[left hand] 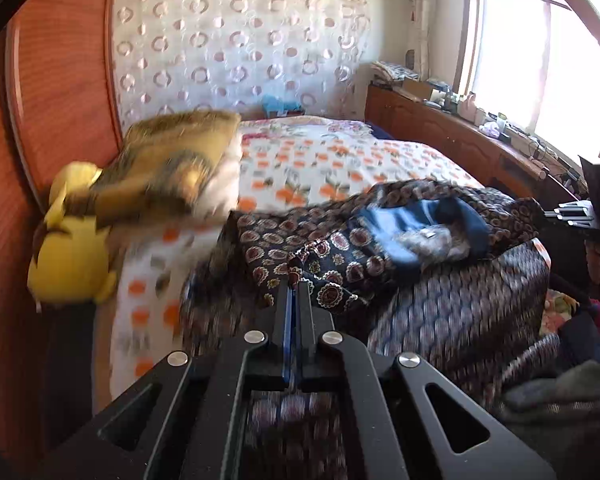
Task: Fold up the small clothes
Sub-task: 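Lift the collar edge with the left gripper while the right gripper grasps the sleeve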
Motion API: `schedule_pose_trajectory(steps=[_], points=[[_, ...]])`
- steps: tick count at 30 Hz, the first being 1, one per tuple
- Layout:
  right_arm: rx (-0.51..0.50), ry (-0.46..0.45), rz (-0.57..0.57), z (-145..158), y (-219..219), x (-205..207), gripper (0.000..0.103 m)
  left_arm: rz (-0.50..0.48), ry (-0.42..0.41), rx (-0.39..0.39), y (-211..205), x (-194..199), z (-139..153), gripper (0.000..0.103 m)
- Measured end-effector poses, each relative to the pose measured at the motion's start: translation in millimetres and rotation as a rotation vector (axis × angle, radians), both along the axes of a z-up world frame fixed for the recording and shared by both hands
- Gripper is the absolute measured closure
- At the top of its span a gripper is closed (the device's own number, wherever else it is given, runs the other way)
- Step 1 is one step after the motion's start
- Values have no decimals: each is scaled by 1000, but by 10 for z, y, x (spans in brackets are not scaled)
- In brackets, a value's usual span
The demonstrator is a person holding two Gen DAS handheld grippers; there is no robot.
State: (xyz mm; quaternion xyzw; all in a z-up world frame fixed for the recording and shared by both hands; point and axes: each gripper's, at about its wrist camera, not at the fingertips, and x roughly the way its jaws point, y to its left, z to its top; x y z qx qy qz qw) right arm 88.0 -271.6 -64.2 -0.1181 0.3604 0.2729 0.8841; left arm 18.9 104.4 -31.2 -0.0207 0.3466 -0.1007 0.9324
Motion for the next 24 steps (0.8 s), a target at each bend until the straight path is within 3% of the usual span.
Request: schedule_pose_trajectory(steps=[3, 8, 14, 24], points=[[-38, 48, 1, -112, -72, -190, 101, 10, 49, -16, 45, -106, -99, 101], [-78, 71, 9, -110, -158, -363, 101, 1, 85, 71, -21, -284, -33, 101], [-119, 91, 25, 27, -159, -589, 101, -31, 109, 111, 11, -569, 142, 101], [-76, 135, 6, -60, -14, -574, 101, -29, 105, 142, -35, -566, 228, 100]])
